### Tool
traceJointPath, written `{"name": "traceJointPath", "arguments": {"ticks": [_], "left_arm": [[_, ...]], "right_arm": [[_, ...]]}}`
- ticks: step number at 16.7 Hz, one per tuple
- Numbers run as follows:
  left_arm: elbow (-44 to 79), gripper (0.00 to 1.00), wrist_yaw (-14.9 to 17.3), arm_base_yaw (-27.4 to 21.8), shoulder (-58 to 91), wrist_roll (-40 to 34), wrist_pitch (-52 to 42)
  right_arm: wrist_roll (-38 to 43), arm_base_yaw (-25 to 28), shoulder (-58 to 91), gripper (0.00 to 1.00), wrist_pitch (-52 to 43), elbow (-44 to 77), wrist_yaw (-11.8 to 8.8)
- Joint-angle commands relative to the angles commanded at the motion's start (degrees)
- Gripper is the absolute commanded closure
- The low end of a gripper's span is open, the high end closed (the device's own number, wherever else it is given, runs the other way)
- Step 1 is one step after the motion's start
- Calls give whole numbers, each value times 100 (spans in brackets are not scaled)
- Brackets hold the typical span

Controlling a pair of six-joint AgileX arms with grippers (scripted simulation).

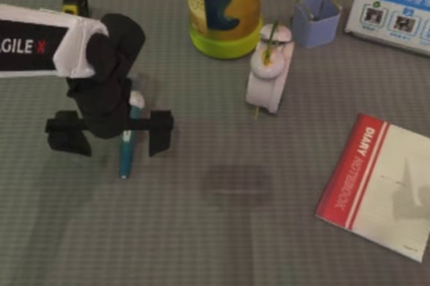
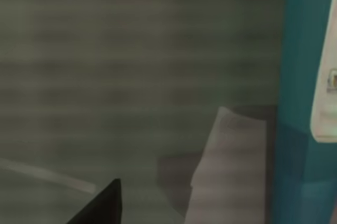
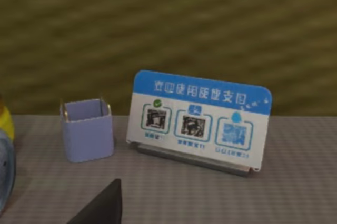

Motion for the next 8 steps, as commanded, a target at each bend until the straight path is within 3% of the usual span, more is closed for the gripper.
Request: {"name": "traceJointPath", "arguments": {"ticks": [3, 8], "left_arm": [[-230, 0, 4, 11, 393, 17, 612], [-277, 0, 6, 14, 481, 21, 723]], "right_arm": [[0, 0, 0, 0, 0, 0, 0], [0, 0, 0, 0, 0, 0, 0]]}}
